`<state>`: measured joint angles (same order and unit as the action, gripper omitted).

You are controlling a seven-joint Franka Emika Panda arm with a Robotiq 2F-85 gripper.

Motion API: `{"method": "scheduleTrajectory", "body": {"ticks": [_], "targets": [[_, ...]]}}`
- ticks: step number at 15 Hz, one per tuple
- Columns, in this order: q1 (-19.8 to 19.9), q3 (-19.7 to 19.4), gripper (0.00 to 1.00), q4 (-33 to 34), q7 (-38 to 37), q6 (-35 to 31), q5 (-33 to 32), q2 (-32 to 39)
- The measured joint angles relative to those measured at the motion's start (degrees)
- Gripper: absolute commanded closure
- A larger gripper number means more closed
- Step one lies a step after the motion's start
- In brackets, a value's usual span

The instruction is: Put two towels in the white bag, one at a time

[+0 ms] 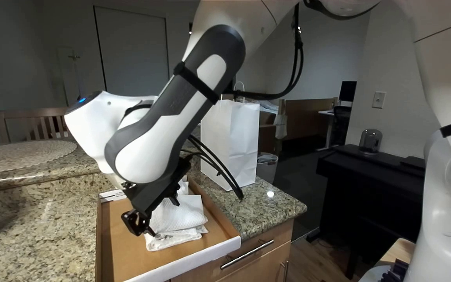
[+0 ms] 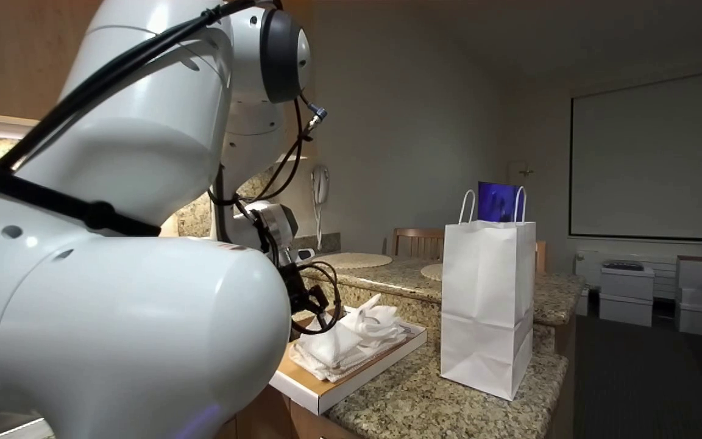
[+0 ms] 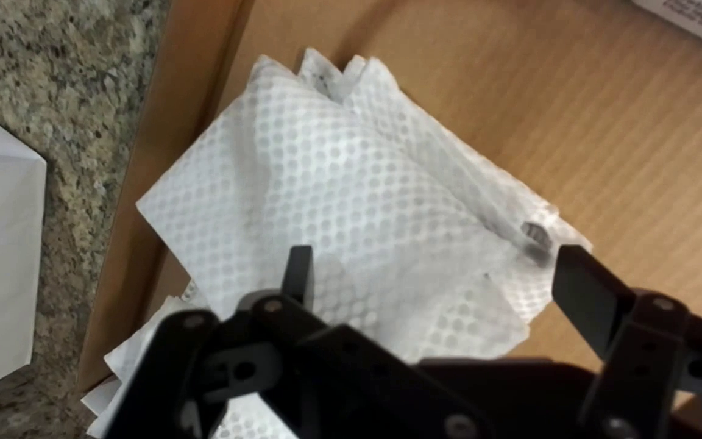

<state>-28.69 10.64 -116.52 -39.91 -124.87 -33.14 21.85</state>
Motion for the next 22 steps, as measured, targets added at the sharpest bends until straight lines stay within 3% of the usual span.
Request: {"method": "scheduleTrajectory", "body": {"ticks": [5, 15, 22], "targets": [[-0.3, 0.8, 0.00, 0.0, 0.0, 0.1, 0.0, -0.1], [0.0, -3.4, 0.00, 4.5, -3.3, -2.0, 0.0, 4.8], [0.1, -4.1, 0.00, 7.1, -3.3, -2.3, 0.5, 6.5]]}}
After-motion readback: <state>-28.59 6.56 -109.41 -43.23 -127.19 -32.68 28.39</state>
